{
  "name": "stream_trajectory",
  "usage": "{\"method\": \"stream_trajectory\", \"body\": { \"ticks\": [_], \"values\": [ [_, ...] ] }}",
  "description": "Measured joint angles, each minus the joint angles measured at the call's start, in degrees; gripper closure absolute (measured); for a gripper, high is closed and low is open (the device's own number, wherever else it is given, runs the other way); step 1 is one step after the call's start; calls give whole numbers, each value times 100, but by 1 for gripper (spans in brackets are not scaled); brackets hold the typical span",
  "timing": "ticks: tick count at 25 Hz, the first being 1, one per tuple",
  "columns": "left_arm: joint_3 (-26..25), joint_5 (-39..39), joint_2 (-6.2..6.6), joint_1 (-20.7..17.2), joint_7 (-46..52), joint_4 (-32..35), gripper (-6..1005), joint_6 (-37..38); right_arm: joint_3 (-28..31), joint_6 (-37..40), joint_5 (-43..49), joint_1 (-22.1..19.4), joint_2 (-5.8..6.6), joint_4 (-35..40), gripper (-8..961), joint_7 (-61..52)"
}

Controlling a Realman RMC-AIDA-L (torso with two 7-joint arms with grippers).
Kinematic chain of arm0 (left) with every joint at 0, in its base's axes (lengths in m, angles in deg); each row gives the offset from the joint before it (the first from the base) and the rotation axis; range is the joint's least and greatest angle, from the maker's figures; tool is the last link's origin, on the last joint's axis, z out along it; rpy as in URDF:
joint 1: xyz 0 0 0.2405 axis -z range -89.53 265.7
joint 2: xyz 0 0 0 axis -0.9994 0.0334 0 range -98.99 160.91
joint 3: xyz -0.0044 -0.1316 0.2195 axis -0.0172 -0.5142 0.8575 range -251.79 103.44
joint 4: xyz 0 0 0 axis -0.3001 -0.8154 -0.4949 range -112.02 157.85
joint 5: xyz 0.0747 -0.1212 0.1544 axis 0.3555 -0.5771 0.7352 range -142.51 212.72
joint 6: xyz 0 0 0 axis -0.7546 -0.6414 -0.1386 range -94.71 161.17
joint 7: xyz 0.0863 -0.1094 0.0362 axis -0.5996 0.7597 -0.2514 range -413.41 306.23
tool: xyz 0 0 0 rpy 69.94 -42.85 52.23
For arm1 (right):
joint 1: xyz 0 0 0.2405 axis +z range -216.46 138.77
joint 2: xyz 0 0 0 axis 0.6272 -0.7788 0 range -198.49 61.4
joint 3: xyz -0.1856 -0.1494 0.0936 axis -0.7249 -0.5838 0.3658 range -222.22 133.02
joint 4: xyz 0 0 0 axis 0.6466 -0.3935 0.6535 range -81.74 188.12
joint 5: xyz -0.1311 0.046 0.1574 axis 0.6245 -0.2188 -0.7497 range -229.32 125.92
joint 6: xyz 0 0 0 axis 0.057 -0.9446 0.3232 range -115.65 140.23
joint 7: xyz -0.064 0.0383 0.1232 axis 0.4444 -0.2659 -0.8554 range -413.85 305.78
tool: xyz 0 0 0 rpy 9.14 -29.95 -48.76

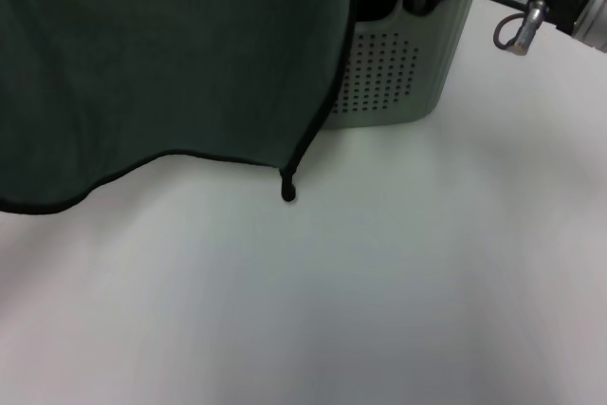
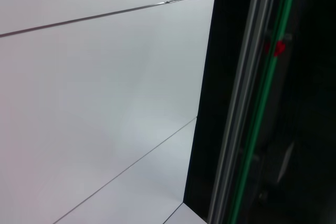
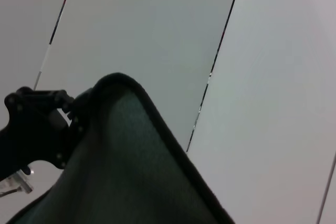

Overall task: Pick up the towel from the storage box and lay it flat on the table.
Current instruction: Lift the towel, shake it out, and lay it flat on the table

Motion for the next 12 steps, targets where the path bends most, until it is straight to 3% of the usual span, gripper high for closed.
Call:
{"method": "stream_trajectory", "body": {
  "ticks": [6,12],
  "values": [
    [55,74,-69,-28,10,-135,980,0,146,-215,517,56,-7,270,950,-619],
    [65,406,-18,-28,13,-259,979,-8,128,-377,784,62,-19,513,950,-939]
  ]
}}
